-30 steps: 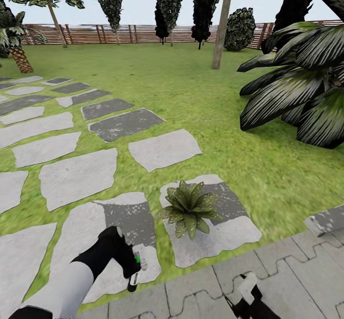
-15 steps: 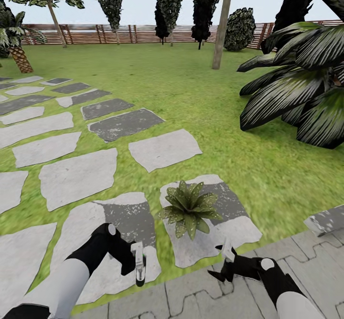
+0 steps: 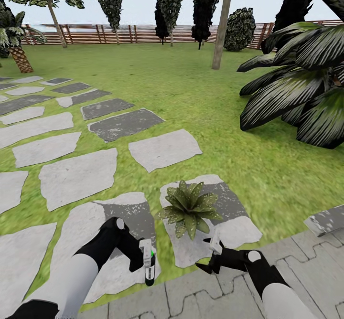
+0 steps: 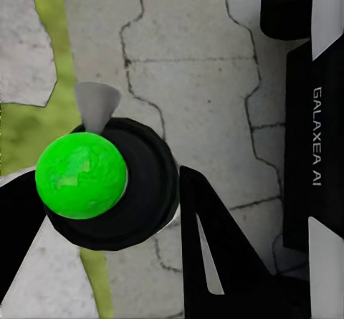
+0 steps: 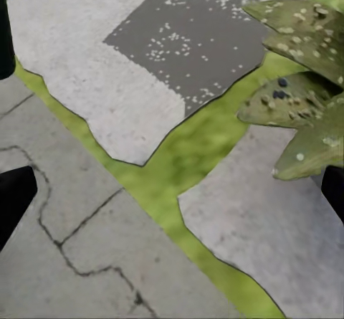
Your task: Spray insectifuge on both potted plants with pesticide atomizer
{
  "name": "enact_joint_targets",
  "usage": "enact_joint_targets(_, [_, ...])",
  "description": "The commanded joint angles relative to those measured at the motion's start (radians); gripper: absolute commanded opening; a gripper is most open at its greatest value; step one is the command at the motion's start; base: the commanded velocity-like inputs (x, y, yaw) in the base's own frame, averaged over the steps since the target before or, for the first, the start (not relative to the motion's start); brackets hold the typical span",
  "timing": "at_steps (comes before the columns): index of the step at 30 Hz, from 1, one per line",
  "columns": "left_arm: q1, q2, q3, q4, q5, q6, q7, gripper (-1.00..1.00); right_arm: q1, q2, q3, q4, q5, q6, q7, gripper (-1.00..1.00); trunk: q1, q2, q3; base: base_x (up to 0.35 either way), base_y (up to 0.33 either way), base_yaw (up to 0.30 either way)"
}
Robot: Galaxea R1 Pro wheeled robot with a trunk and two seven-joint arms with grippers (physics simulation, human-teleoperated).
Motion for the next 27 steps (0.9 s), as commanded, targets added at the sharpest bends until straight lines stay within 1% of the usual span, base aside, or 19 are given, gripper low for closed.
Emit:
enact_joint_targets(1, [-0.002,-0.001,0.0,-0.001,-0.003,0.006,-0.004,-1.0,-0.001,0.007,-0.008,-0.004,0.007,-0.004,0.011,1.0,0.0,0.0,-0.001,0.0,0.0,0.0])
enact_joint_targets(7, [-0.005,-0.002,-0.001,-0.001,-0.003,0.005,-0.006,-1.0,-0.018,0.04,-0.008,-0.011,0.007,-0.004,0.045,1.0,0.0,0.0,-0.001,0.0,0.0,0.0])
enact_joint_targets(8, [-0.005,-0.003,-0.002,-0.001,-0.003,0.004,-0.007,-1.0,-0.024,0.042,-0.008,-0.011,0.007,-0.004,0.05,1.0,0.0,0.0,-0.001,0.0,0.0,0.0])
enact_joint_targets(9, [-0.005,-0.002,-0.002,-0.001,-0.003,0.003,-0.007,-1.0,-0.04,0.043,-0.008,-0.011,0.007,-0.003,0.175,1.0,0.0,0.0,-0.001,0.0,0.0,0.0])
enact_joint_targets(11, [-0.005,-0.002,-0.002,-0.001,-0.003,0.001,-0.006,-1.0,-0.054,0.045,-0.009,-0.009,0.007,-0.003,0.199,1.0,0.0,0.0,-0.001,0.0,0.0,0.0])
enact_joint_targets(13, [-0.006,-0.003,-0.002,-0.001,-0.003,0.0,-0.006,-1.0,-0.064,0.067,-0.008,-0.008,0.006,-0.002,0.211,1.0,0.0,0.0,-0.001,0.0,0.0,0.0])
enact_joint_targets(15, [-0.007,-0.003,-0.002,-0.001,-0.003,-0.002,-0.002,-1.0,-0.066,0.08,-0.008,-0.008,0.006,-0.002,0.213,1.0,0.0,0.0,-0.001,0.0,0.0,0.0])
enact_joint_targets(16, [-0.008,-0.003,-0.002,-0.001,-0.003,-0.003,-0.002,-1.0,-0.068,0.083,-0.008,-0.008,0.006,-0.002,0.213,-1.0,0.0,0.0,-0.001,0.0,0.0,0.0])
enact_joint_targets(18, [-0.011,-0.004,-0.002,-0.001,-0.003,-0.004,-0.001,-1.0,-0.075,0.086,-0.008,-0.008,0.006,-0.002,0.218,-1.0,0.0,0.0,-0.001,0.0,0.0,0.0])
enact_joint_targets(21, [-0.013,-0.011,-0.002,-0.001,-0.003,-0.006,0.003,-1.0,-0.091,0.088,-0.008,-0.008,0.005,-0.002,0.274,-1.0,0.0,0.0,-0.001,0.0,0.0,0.0])
enact_joint_targets(24, [-0.013,-0.018,-0.001,-0.001,-0.001,-0.007,0.034,-1.0,-0.104,0.104,-0.009,-0.008,0.005,-0.002,0.292,-1.0,0.0,0.0,-0.001,0.0,0.0,0.0])
enact_joint_targets(27, [-0.013,-0.028,0.0,-0.001,0.0,-0.008,0.041,-1.0,-0.11,0.117,-0.009,-0.008,0.005,-0.002,0.295,-1.0,0.0,0.0,-0.001,0.0,0.0,0.0])
